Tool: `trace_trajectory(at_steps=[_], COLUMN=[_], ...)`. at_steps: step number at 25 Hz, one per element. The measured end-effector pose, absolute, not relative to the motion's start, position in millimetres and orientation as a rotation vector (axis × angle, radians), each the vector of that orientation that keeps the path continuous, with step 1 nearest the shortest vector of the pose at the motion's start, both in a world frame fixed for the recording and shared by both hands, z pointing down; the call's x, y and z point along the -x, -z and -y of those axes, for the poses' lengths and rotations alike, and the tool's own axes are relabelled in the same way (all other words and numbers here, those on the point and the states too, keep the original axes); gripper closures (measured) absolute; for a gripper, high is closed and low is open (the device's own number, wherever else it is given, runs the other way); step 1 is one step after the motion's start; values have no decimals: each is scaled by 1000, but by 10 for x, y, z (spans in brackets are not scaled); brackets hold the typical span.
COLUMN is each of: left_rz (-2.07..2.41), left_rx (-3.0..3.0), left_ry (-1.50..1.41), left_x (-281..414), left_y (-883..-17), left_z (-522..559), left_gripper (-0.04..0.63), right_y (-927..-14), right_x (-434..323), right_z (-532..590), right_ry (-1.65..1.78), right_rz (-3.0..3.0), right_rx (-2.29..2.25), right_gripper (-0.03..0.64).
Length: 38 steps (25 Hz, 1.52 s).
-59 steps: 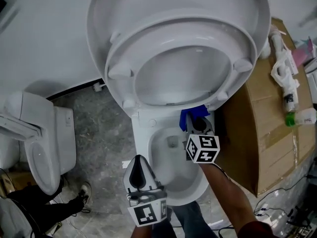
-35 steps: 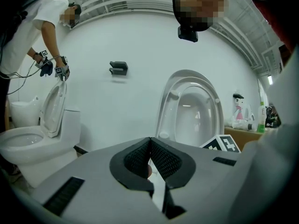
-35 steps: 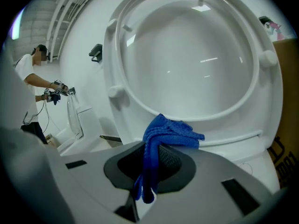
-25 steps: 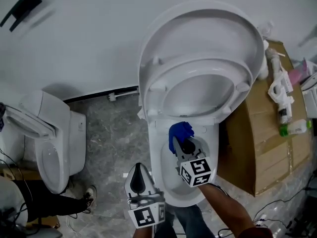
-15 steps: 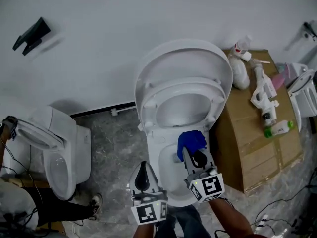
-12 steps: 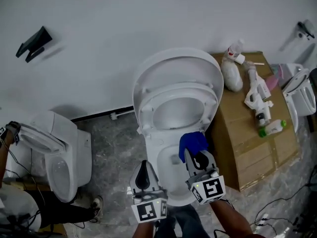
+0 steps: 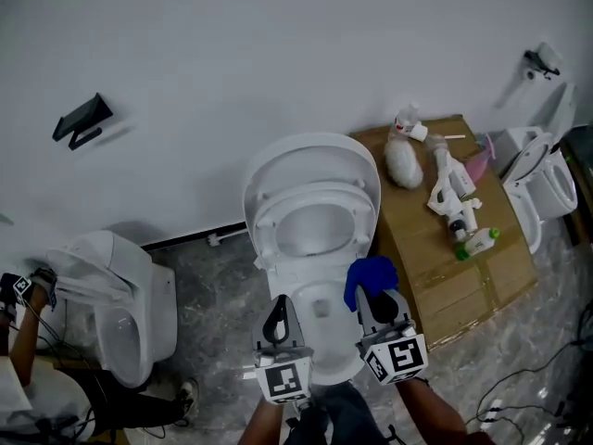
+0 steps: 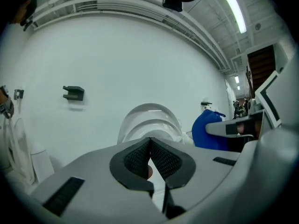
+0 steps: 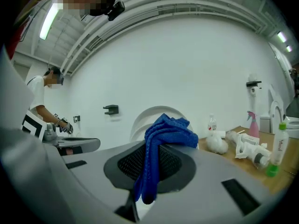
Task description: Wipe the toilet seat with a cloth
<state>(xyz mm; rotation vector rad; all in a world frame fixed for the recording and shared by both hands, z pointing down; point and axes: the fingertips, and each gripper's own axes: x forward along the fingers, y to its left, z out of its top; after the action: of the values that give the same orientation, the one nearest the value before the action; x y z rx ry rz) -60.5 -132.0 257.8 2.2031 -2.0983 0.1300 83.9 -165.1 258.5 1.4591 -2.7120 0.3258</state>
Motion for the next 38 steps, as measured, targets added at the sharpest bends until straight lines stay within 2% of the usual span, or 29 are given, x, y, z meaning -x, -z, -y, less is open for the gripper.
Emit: trace_trajectory(at_steps=[6,8,11,15,17,27,38], left_rz=[2019,1993,1935,1862,1826,1627,1325], left_rx=[-2377,-2415,-2446,-2454,-2452,-2402,-2332], left_ry=[-440,-535,-692,-1003,-1137,-1788,-2072], left_x=[360,279,184,120,86,87,117], left_y=[-2537,-2550,-2583,-2670,-2681,-2693,-2758], left_z=[1491,1583,1811,2176,2348,3180,3616], left_gripper=[577,521,475,360,326,279,273], right_y=[-2452,-2435,-2398,-2330,-2312,-2289,-2457], right_x=[-956,-983,-1013,-1068,-1121,-1420,-1661], right_z=[1554,1526,1532,1558,1580,1701,1812], right_ry=[-359,-364,-363,-375,-387,-420,-472], right_rz=[2702,2698,2706,2733,2734,2730,2701], right_rx=[-1462,-1455,-1442,-1429,-1434,-1459,-1466], right_gripper=[561,560,561,561,560,561,560])
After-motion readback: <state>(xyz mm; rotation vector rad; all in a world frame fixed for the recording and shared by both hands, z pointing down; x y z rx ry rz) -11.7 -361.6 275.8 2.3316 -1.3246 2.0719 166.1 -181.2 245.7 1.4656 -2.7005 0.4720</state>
